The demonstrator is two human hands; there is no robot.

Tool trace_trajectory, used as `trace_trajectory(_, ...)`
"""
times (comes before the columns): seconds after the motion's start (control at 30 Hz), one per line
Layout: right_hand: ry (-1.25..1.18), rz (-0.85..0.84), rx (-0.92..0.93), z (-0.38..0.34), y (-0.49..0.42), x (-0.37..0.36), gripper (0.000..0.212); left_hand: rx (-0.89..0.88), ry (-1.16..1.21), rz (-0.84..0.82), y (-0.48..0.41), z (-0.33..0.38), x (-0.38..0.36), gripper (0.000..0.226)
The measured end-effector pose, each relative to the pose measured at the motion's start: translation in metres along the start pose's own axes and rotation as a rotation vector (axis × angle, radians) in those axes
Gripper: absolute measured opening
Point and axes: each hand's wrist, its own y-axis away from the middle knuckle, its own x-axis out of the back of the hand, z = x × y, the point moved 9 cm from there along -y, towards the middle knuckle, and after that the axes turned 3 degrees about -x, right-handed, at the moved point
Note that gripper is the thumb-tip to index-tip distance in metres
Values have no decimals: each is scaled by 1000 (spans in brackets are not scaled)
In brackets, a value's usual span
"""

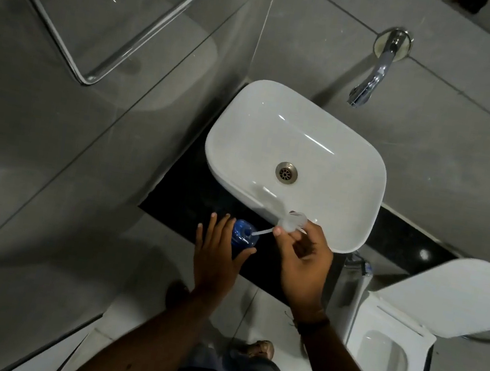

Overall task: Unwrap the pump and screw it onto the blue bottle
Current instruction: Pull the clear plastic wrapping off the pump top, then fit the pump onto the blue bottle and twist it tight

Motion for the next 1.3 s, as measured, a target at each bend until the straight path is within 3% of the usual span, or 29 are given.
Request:
trace_trajectory(0.13,20,-9,45,8,-1,-9,38,3,-1,-5,0,0,1,80)
trace_trajectory(0.47,332,-198,-8,72,-7,-55,29,-19,-31,-26,0,2,0,89)
trace_trajectory(0.87,495,-65,5,78,-1,-48,27,-10,-41,-46,0,-1,-5,87)
trace_trajectory(1.0,515,-50,25,78,-1,-39,40,0,-30,-41,0,-2,-6,79)
trace_trajectory(1.1,517,-160,0,86,2,-46,63,7,1,17,0,-2,-4,56)
trace_trajectory(1.13,529,-171,4,86,4,-47,62,5,-4,21,1,-2,-4,53)
trace_trajectory(1.23,522,-56,21,81,4,-35,31,-8,-10,14,0,-2,-3,67)
trace_trajectory(1.3,514,-44,13,81,3,-30,35,-3,5,25,0,-1,-1,72)
